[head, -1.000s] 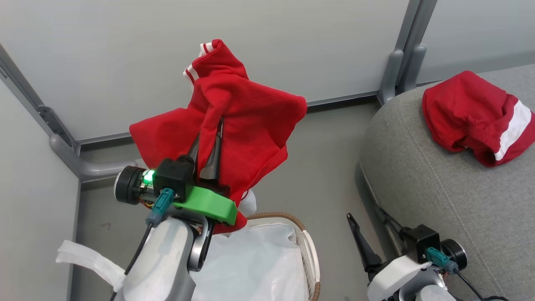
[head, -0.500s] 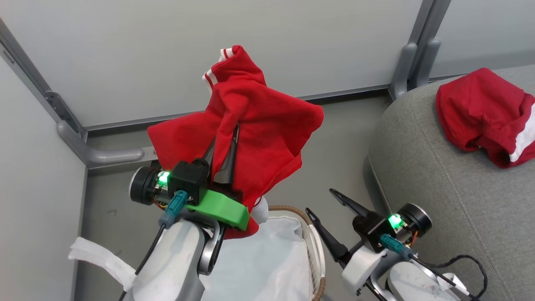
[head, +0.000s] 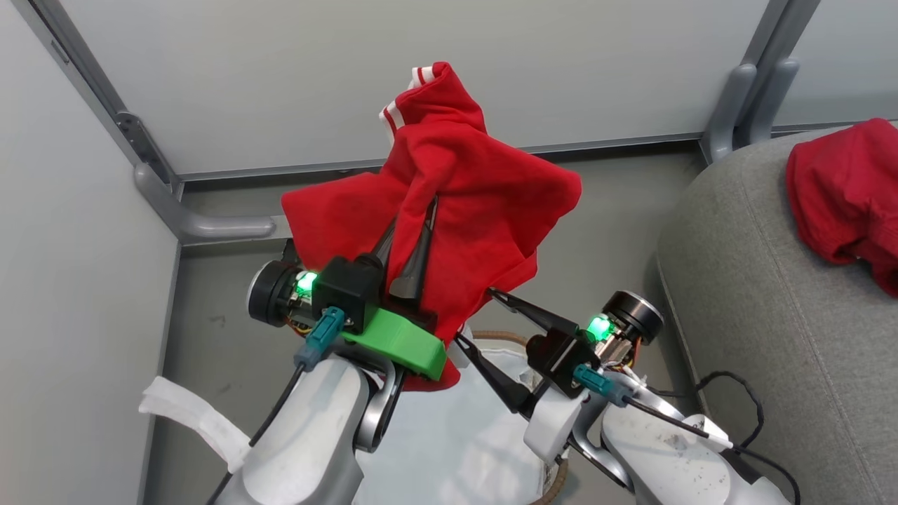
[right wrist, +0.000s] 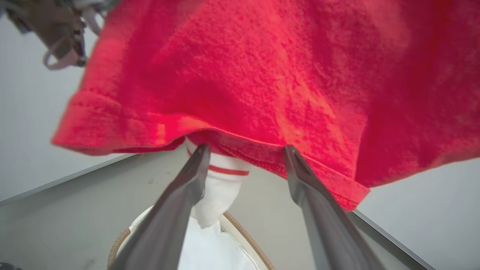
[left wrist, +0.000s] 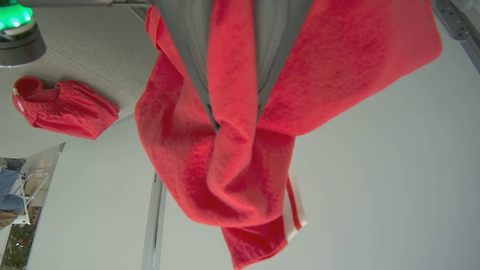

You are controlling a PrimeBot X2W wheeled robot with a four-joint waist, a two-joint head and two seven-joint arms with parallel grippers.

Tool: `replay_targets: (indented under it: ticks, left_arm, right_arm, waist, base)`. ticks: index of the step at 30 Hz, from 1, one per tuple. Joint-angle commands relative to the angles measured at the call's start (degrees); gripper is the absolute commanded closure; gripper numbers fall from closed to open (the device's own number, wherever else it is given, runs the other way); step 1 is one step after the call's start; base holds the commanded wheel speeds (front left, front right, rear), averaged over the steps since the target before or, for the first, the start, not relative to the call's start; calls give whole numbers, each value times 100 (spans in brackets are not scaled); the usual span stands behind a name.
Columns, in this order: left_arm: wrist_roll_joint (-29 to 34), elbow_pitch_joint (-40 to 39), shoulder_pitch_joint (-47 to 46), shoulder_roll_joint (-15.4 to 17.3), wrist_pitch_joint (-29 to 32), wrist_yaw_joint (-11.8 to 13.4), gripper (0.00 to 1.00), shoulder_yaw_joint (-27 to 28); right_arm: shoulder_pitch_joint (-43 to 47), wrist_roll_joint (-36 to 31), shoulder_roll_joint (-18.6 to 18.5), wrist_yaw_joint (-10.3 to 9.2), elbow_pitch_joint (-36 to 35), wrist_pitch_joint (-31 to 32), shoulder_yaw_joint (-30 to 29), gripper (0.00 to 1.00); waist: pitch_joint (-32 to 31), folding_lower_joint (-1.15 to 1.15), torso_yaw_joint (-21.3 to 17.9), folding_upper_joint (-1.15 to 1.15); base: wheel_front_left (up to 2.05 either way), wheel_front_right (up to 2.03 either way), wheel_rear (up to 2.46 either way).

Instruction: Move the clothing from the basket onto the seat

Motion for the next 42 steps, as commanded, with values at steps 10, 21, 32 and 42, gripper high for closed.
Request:
replay_targets:
  ticks: [10,21,32,42]
  left_arm:
    - [-198,-41,-274,10,-4,75,100,-369]
    - [-340,-27,-368,10,-4,129,100,-777]
    - [-435,10,-392,9,-4,164,100,-888]
    - [-410,60,-364,10,-4,171,100,-808]
  right_arm:
    - [-387,-334,79,-8,175,-12,-2,0]
    - [-270,-329,222,-8,241,-13,-187,0]
    - [-212,-121,262,-8,259,-13,-181,100]
    - [-185,94,220,-8,271,-13,-160,100]
  waist:
    - [140,0,223,0]
    - [121,0,380,0]
    - [84,0,444,0]
    - [111,0,365,0]
  base:
    - [0,0,0]
    - [0,0,0]
    - [0,0,0]
    - [0,0,0]
